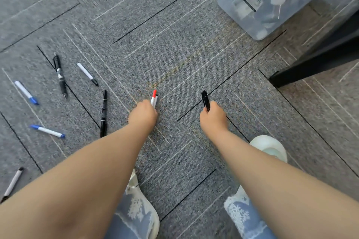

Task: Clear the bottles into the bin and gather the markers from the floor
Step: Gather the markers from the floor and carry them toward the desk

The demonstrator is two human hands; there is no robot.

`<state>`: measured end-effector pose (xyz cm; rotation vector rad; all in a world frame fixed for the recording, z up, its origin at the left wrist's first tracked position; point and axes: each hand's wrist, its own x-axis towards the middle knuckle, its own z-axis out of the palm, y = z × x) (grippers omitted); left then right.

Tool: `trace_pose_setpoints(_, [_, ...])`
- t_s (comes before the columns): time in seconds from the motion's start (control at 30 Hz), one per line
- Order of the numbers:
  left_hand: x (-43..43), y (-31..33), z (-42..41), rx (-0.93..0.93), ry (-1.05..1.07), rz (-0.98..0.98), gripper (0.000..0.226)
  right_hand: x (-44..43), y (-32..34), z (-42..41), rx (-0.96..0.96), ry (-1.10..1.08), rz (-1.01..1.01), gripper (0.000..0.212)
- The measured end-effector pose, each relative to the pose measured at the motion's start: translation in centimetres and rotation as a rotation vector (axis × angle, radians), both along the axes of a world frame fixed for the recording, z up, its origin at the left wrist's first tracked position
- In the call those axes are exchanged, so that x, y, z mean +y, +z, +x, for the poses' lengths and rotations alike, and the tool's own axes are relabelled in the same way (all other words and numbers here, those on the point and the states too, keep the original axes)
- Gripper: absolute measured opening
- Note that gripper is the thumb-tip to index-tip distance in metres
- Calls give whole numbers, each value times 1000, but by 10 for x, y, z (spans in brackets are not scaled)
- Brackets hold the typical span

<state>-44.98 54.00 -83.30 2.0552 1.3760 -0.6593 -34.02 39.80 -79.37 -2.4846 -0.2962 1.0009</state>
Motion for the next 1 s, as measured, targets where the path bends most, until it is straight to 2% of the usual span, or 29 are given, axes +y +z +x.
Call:
trace_pose_setpoints(0.1, [4, 25, -12, -61, 79, -69, 22, 10, 28, 2, 0, 34, 19, 10])
trace_pose_setpoints(0.3, [41, 144, -54, -145, -4, -34, 32, 51, 120, -20, -33, 133, 26, 12])
trace_pose_setpoints(0.6, [58, 306, -177, -302, 156, 125, 52, 114, 258, -145, 32, 421, 127, 14])
trace_pose_setpoints(0.73, [55, 316, -223, -323, 228, 126, 50, 132, 278, -189, 82, 419, 222, 18])
trace_pose_setpoints(0.9, [43, 306, -256, -471, 558, -29, 26, 129, 275, -211, 99, 426, 208, 11])
trace_pose_setpoints(1.0, [47, 303, -263, -450, 580, -73, 27, 135, 273, -208, 108, 389, 221, 14])
